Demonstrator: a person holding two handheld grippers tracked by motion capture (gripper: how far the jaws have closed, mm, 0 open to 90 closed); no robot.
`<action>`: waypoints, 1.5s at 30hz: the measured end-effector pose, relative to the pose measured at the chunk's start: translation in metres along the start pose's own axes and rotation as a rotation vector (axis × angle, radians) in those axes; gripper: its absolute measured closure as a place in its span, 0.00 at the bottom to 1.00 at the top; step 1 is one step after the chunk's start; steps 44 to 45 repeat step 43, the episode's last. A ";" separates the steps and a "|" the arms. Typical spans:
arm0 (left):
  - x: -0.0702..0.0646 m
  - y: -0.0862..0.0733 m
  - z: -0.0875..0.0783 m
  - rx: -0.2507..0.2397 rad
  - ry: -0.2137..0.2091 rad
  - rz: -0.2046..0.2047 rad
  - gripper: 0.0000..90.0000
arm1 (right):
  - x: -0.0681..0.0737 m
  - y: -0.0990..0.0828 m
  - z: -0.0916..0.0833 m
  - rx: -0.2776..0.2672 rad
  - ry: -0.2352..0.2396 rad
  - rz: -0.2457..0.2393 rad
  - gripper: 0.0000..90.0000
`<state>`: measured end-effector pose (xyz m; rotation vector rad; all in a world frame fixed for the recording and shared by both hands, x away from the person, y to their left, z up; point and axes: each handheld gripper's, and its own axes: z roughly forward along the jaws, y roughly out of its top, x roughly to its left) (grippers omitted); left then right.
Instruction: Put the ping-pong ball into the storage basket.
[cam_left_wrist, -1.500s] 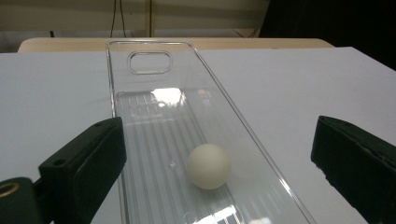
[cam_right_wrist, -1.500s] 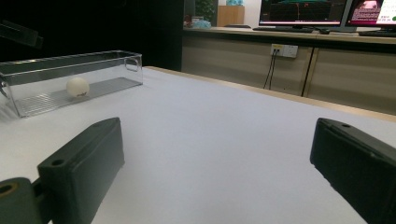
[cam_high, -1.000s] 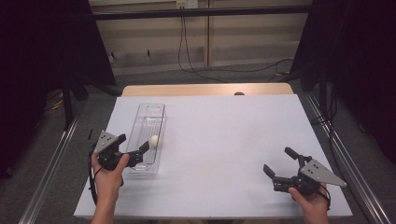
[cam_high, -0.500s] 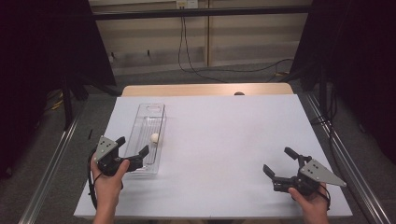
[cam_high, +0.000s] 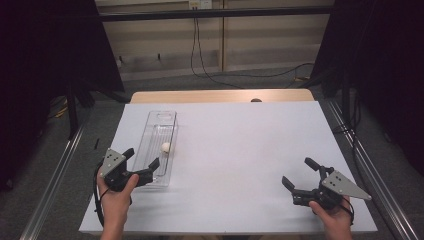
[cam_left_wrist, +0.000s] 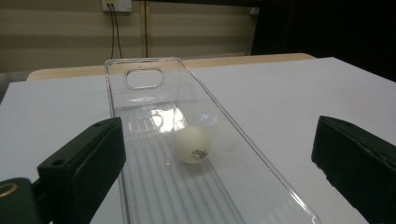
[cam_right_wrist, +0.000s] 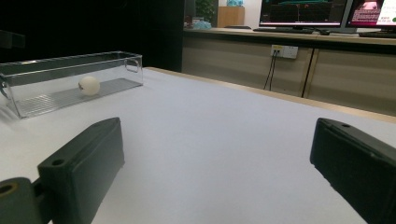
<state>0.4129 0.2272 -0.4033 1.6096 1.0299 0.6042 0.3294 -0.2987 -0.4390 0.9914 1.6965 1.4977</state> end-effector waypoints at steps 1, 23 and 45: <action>0.000 -0.001 0.000 0.001 0.002 -0.002 0.03 | 0.000 0.000 0.000 0.000 0.005 0.000 0.03; 0.004 -0.013 -0.013 -0.019 0.015 0.009 0.03 | 0.001 0.000 0.000 -0.005 0.003 -0.009 0.03; 0.002 -0.019 -0.015 -0.028 0.031 0.036 0.03 | 0.001 -0.002 0.001 0.006 0.004 -0.003 0.03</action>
